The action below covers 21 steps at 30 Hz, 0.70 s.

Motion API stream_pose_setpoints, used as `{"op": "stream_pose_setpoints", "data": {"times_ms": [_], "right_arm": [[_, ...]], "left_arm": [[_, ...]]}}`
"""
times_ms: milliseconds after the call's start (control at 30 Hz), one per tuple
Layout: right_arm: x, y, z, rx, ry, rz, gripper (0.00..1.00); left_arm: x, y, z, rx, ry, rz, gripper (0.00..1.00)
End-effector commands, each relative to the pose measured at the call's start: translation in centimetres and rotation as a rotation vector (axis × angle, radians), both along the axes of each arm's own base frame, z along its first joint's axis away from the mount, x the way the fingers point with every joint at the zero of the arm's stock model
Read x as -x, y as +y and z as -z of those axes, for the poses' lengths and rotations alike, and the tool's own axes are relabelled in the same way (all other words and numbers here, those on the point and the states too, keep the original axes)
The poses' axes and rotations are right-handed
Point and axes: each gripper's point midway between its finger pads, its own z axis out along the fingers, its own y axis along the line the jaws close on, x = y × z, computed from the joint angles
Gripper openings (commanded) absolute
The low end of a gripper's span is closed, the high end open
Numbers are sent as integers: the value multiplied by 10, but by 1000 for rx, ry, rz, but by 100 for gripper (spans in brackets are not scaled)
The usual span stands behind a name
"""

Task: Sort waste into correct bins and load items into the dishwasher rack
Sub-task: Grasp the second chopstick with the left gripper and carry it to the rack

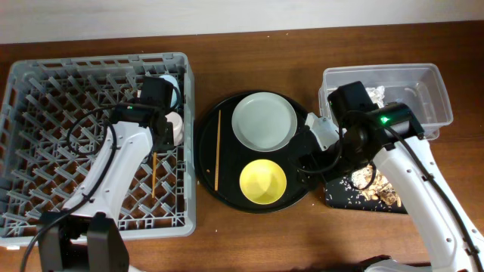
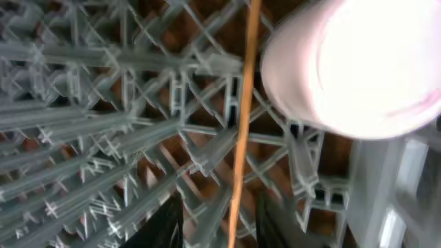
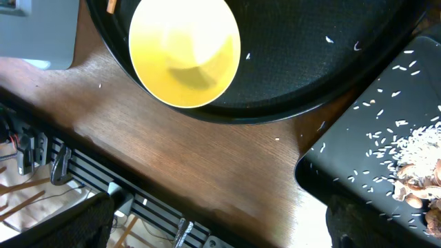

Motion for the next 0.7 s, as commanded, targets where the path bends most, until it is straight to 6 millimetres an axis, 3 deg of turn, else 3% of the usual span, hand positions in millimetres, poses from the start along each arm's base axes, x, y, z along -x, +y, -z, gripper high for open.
{"op": "stream_pose_setpoints", "data": {"times_ms": [0, 67, 100, 200, 333, 467, 667], "right_arm": [[1, 0, 0, 9, -3, -5, 99], [1, 0, 0, 8, -3, -5, 99], [1, 0, 0, 8, -3, -5, 99], [1, 0, 0, 8, -3, -5, 99], [1, 0, 0, 8, -3, -5, 99], [1, 0, 0, 8, -3, -5, 99], [1, 0, 0, 8, -3, -5, 99]], "left_arm": [[-5, -39, -43, 225, -68, 60, 32], [0, -93, -73, 469, -126, 173, 33], [2, -108, -78, 503, -136, 197, 34], [7, -149, -63, 500, -121, 286, 37], [0, -165, -18, 400, -60, 253, 37], [-4, -169, 24, 371, 26, 239, 37], [-11, -171, 68, 343, 87, 206, 36]]}}
